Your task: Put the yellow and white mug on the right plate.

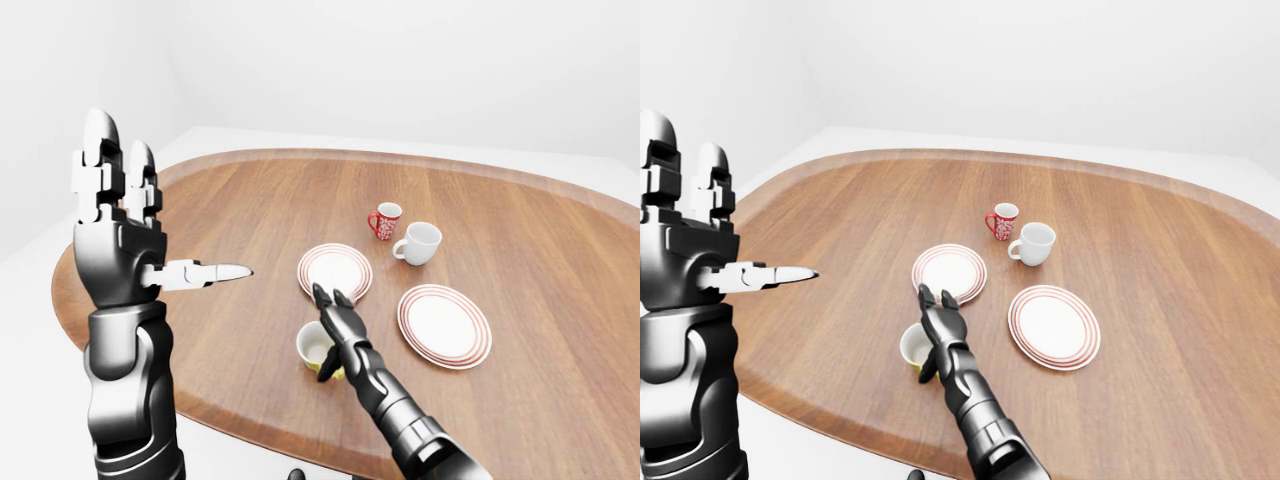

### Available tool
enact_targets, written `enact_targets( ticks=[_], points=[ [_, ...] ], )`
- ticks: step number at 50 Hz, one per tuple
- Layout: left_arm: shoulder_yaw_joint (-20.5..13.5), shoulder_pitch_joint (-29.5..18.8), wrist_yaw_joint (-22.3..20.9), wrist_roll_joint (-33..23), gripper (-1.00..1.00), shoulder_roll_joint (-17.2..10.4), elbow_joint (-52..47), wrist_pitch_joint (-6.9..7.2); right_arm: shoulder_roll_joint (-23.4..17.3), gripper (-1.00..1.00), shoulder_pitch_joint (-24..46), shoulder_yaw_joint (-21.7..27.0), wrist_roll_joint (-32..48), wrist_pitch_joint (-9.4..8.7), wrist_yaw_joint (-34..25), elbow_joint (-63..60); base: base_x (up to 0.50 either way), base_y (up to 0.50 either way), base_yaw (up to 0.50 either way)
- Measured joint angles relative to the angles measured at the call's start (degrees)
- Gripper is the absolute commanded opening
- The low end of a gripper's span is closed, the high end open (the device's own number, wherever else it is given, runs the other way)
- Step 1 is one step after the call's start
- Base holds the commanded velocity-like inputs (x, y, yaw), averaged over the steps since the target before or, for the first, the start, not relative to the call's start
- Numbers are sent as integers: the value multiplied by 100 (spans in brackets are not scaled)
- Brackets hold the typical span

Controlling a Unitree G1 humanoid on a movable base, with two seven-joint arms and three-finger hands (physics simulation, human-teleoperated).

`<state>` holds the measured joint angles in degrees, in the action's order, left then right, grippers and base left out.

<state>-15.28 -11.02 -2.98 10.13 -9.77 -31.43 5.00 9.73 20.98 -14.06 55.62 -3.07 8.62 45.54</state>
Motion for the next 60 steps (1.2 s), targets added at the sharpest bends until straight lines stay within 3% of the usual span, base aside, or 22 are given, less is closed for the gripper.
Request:
enact_targets(
  ticks=[9,10,11,12,29,50,60],
  points=[
    [6,-4,-1,-5,100,2,8,0,3,100,78,32,-30,87,124,280,0,0,0],
    [7,-5,-1,-6,100,2,9,0,3,55,84,35,-34,95,135,306,0,0,0],
    [7,-7,0,-6,100,2,10,0,3,-35,92,40,-37,103,134,324,0,0,0],
    [6,-8,0,-6,100,1,11,0,15,-100,102,36,-52,114,105,331,0,0,0],
    [2,-7,-1,-1,100,3,10,0,-13,-100,143,71,-75,119,66,392,0,0,0],
    [-1,-15,9,6,100,-9,45,0,-375,-100,197,313,-270,-179,-450,-507,0,0,0],
    [2,-8,4,-5,100,-5,37,0,-671,-100,346,538,-389,-193,-607,-932,0,0,0]
  ],
)
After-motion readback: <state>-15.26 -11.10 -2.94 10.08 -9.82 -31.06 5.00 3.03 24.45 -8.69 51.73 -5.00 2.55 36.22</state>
